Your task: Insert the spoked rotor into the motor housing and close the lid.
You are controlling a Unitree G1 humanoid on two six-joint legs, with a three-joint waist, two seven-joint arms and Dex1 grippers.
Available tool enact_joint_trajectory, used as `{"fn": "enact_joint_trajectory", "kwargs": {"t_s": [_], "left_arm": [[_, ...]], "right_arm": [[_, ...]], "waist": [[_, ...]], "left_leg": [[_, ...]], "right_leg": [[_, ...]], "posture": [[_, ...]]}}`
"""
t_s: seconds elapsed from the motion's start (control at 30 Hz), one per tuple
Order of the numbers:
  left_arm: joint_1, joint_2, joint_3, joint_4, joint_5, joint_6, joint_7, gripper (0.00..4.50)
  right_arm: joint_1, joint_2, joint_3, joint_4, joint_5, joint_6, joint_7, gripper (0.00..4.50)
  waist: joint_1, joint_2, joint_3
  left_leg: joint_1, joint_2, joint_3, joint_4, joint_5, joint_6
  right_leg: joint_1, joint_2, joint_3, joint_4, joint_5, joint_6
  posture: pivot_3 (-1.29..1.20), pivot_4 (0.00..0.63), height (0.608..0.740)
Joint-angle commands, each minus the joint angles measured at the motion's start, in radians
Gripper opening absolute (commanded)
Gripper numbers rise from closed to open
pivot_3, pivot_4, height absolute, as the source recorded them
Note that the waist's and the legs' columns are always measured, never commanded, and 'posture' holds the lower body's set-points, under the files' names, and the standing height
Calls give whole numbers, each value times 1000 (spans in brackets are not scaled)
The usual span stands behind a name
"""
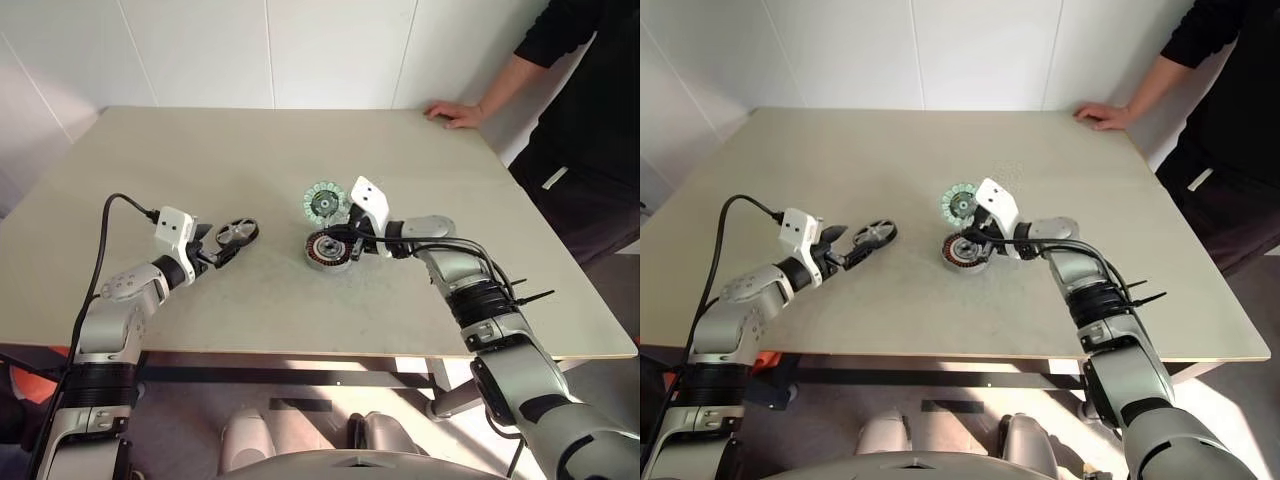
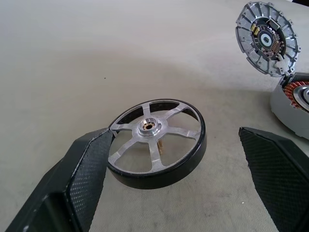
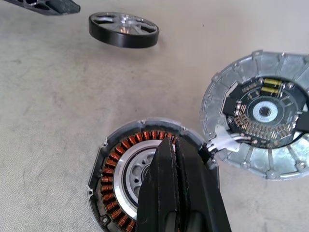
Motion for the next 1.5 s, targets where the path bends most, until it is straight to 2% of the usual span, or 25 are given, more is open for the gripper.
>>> {"fn": "enact_joint_trajectory", "kwargs": {"t_s": [0.03, 0.3, 0.5, 0.93, 1.07, 1.23, 1.5], "left_arm": [[-10, 7, 18, -17, -4, -18, 0, 4451], [-9, 12, 24, -13, -3, -21, 2, 4451], [-17, 26, 43, 5, -2, -25, 4, 4451], [-4, 19, 40, 4, -3, -30, 5, 4451], [-3, 19, 39, 2, -3, -28, 6, 4451], [-7, 18, 36, 4, -3, -28, 6, 4451], [6, 6, 44, 1, -8, -25, 16, 4451]], "right_arm": [[-18, -3, -12, -39, 20, 12, 7, 55], [35, 20, 37, 107, -35, -23, -20, 55], [-5, 26, 13, 137, -36, -38, -55, 55], [0, 7, 9, -73, 15, 37, -12, 55], [25, 12, 24, -44, 4, 46, -12, 55], [44, 26, 48, 91, -46, -14, -58, 55], [10, 4, 0, -23, 16, -1, -8, 55]], "waist": [[0, 0, 0], [0, 1, 0], [-2, 0, -1], [0, 0, 0], [0, 0, 0], [-1, 0, 0], [-1, -1, 0]], "left_leg": [[0, 0, 0, 0, 0, 0], [-1, 0, 0, 0, 0, 0], [1, 0, 0, 0, 0, 0], [0, 0, 0, -1, 0, 0], [0, 0, 0, -1, 0, 0], [0, 0, 0, -1, 0, 0], [1, 0, 0, -1, 0, 0]], "right_leg": [[0, 0, 0, 0, 0, 0], [0, 0, 0, 0, 0, 0], [1, 0, 0, 0, 0, 0], [-1, 0, -1, -1, 0, 0], [0, 0, -1, -1, 0, 0], [0, 0, -1, 0, 0, 1], [1, 0, -1, 0, 0, 1]], "posture": [[0, 0, 740], [0, 0, 740], [0, 0, 740], [0, 0, 740], [0, 0, 740], [0, 0, 740], [0, 0, 740]]}}
